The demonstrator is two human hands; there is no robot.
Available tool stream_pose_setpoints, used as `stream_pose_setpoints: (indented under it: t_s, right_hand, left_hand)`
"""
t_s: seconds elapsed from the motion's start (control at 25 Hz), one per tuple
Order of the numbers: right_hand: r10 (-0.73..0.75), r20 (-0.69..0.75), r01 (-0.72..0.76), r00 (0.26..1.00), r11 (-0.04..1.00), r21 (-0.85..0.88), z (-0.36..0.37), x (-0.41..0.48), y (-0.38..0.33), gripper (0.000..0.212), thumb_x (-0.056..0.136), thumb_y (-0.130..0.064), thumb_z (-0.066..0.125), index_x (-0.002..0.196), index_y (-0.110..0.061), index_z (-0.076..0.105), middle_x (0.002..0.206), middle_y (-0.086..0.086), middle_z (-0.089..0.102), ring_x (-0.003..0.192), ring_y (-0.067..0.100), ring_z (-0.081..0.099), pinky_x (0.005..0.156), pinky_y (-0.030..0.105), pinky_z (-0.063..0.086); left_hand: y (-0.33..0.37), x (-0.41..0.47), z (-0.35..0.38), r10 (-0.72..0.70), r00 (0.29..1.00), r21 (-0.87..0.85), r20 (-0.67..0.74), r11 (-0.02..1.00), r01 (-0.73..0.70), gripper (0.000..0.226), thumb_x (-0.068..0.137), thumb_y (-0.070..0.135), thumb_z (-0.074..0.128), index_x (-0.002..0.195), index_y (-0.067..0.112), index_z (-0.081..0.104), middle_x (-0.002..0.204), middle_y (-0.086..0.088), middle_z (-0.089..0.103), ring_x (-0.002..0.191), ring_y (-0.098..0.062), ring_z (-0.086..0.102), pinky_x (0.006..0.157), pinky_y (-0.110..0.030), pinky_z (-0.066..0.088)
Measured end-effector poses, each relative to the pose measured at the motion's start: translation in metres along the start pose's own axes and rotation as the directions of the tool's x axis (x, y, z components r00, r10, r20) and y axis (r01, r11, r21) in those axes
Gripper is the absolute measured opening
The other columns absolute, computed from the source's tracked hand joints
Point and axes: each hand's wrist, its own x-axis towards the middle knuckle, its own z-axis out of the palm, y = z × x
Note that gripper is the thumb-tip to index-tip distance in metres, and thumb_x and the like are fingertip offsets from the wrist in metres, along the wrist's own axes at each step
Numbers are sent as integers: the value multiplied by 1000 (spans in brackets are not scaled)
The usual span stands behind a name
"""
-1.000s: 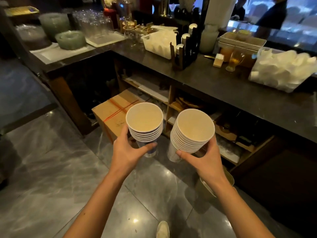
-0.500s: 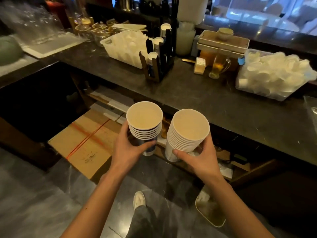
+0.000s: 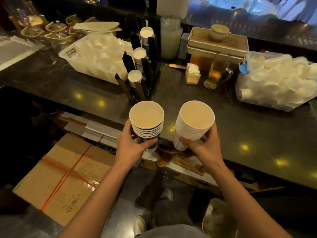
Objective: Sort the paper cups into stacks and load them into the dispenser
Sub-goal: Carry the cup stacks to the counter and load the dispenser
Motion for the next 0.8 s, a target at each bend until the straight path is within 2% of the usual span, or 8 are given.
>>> stream_pose_setpoints:
  t_s: [0.08,0.2,0.32,0.44,0.52,0.64,0.8]
  right_hand:
    - [-13,-4,13,1000,1000,-14,4,46,8,101,65,-22,89,144,-34,28,139,-16,45,131,6,40,108,32,38]
    - [2,24,-1,1000,999,-49,9,106,15,101,65,-22,89,145,-32,27,139,-15,43,132,9,39,111,40,38]
    - [-14,8,14,1000,997,-72,16,154,23,103,65,-25,89,146,-31,26,140,-12,44,132,10,40,110,40,39]
    - [20,11,-20,1000,997,-75,28,179,27,103,64,-27,90,145,-30,27,137,-13,45,129,8,41,109,38,39]
    - [19,-26,-22,999,995,-98,35,184,34,100,65,-30,89,144,-32,27,136,-16,44,128,5,41,109,36,39]
    - [62,-86,-69,994,995,-78,39,184,38,100,66,-31,89,143,-36,25,138,-15,43,131,8,40,109,35,39]
    - [107,-145,-115,984,992,-52,45,173,36,98,67,-21,88,140,-36,23,135,-15,41,130,8,39,105,28,37]
  left_hand:
    - [-4,33,12,-19,1000,-1,-5,1000,19,86,60,21,89,126,43,39,111,40,49,108,14,49,90,-12,41]
    - [-2,71,26,-45,999,11,3,999,45,86,60,23,90,128,42,40,112,38,50,111,12,50,95,-19,43]
    - [-1,101,29,-21,999,62,30,998,19,90,59,26,90,129,43,37,111,43,46,108,23,45,92,-11,37]
    - [-5,128,23,-59,997,40,43,998,57,88,60,28,90,129,44,37,113,39,49,110,13,49,93,-14,40]
    - [-4,144,16,-45,998,47,52,998,42,88,59,28,90,127,45,37,111,39,49,111,10,49,91,-10,40]
    - [-7,160,2,-9,984,51,179,999,-1,93,57,26,91,129,44,36,111,41,48,109,21,47,88,-3,39]
    - [-8,162,-16,23,946,67,323,997,-47,97,55,27,92,133,40,36,116,36,53,116,14,50,103,-23,44]
